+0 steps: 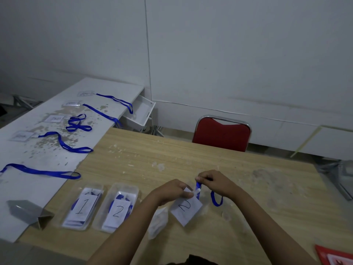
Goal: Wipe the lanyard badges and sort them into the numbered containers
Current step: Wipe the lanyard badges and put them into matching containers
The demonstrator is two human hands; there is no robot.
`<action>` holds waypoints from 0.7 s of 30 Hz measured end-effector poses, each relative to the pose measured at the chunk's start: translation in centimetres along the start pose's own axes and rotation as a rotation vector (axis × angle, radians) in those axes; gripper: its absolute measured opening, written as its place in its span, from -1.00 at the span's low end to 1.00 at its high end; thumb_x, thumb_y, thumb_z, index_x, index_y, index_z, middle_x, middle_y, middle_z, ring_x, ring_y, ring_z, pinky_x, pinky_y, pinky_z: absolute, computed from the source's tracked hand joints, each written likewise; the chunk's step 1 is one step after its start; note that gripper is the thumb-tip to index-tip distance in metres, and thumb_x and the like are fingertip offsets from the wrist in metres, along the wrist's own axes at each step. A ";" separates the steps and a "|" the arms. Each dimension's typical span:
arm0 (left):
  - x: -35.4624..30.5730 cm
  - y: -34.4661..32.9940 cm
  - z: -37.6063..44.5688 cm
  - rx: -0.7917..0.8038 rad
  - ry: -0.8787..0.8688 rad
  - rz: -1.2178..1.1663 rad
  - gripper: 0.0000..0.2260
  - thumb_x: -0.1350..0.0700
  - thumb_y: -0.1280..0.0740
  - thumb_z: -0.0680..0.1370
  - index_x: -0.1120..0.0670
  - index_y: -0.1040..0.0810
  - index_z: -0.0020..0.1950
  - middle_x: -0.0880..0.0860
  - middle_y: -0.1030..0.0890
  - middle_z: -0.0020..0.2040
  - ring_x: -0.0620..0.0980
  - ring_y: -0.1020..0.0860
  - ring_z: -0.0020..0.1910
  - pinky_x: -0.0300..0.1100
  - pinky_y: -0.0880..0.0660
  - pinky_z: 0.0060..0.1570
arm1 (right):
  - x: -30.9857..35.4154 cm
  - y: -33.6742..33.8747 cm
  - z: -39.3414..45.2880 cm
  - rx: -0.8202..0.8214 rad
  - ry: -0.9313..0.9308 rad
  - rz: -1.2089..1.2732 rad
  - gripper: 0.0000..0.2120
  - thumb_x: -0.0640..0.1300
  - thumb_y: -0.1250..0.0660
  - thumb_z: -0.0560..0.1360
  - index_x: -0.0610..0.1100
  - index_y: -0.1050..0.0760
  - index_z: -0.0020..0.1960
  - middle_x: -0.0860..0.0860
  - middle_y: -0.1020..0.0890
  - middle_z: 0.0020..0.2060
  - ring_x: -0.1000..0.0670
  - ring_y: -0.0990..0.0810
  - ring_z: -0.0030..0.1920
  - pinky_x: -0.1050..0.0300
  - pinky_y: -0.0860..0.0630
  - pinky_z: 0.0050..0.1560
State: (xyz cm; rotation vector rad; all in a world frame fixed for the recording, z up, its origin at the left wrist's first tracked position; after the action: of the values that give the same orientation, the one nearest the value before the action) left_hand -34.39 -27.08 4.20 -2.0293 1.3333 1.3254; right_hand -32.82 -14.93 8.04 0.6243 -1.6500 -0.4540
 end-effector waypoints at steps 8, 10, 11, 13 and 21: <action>0.2 -1.2 -0.4 0.066 -0.040 -0.165 -0.78 0.13 -0.29 0.61 0.23 -0.57 0.17 0.23 -0.63 0.12 0.11 -0.59 0.07 0.08 -0.49 0.21 | 0.2 0.2 0.4 -0.013 -0.002 0.045 -0.62 0.03 -0.22 0.63 0.07 -0.44 -0.37 -0.03 -0.41 -0.41 0.03 -0.36 -0.37 0.12 -0.32 -0.23; 0.5 -1.5 -0.5 0.102 -0.024 -0.226 -0.72 0.13 -0.30 0.61 0.26 -0.55 0.25 0.26 -0.61 0.18 0.14 -0.59 0.11 0.06 -0.50 0.19 | -0.3 0.2 0.4 -0.012 -0.021 0.067 -0.63 0.03 -0.22 0.63 0.09 -0.49 -0.35 -0.07 -0.43 -0.38 -0.01 -0.36 -0.36 0.09 -0.33 -0.22; 0.5 -1.6 -0.5 0.123 -0.020 -0.249 -0.72 0.13 -0.30 0.61 0.25 -0.55 0.25 0.25 -0.61 0.17 0.12 -0.60 0.11 0.02 -0.52 0.16 | -0.4 0.2 0.4 -0.012 -0.026 0.075 -0.63 0.02 -0.22 0.63 0.09 -0.50 -0.34 -0.07 -0.44 -0.38 -0.02 -0.37 -0.35 0.08 -0.33 -0.21; 0.5 -1.7 -0.5 0.135 -0.025 -0.271 -0.77 0.13 -0.29 0.61 0.20 -0.58 0.21 0.16 -0.65 0.10 0.06 -0.62 0.06 -0.07 -0.56 0.09 | -0.6 0.3 0.3 -0.016 -0.036 0.084 -0.64 0.02 -0.21 0.63 0.06 -0.53 -0.32 -0.06 -0.48 -0.36 0.00 -0.39 -0.35 0.10 -0.35 -0.21; -0.9 2.5 0.3 -0.146 -0.214 -0.694 -0.73 0.12 -0.22 0.62 0.24 -0.53 0.23 0.18 -0.65 0.08 0.08 -0.62 0.04 -0.10 -0.58 0.01 | -3.5 -0.1 -1.2 -0.243 -0.121 0.546 -0.80 0.04 -0.30 0.57 -0.08 -0.54 0.05 0.00 -0.53 -0.29 0.08 -0.40 -0.40 0.23 -0.42 -0.35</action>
State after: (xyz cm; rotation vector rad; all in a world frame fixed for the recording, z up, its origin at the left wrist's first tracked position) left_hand -36.75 -27.61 5.25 -2.0818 0.3765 1.2659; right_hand -31.24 -12.77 5.45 -0.0434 -1.7614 -0.2856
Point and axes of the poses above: each hand's wrist, its own z-axis towards the middle knuckle, its own y-axis out of the back of the hand, x = y × z, the point moved 10 cm from there along z, towards the middle knuckle
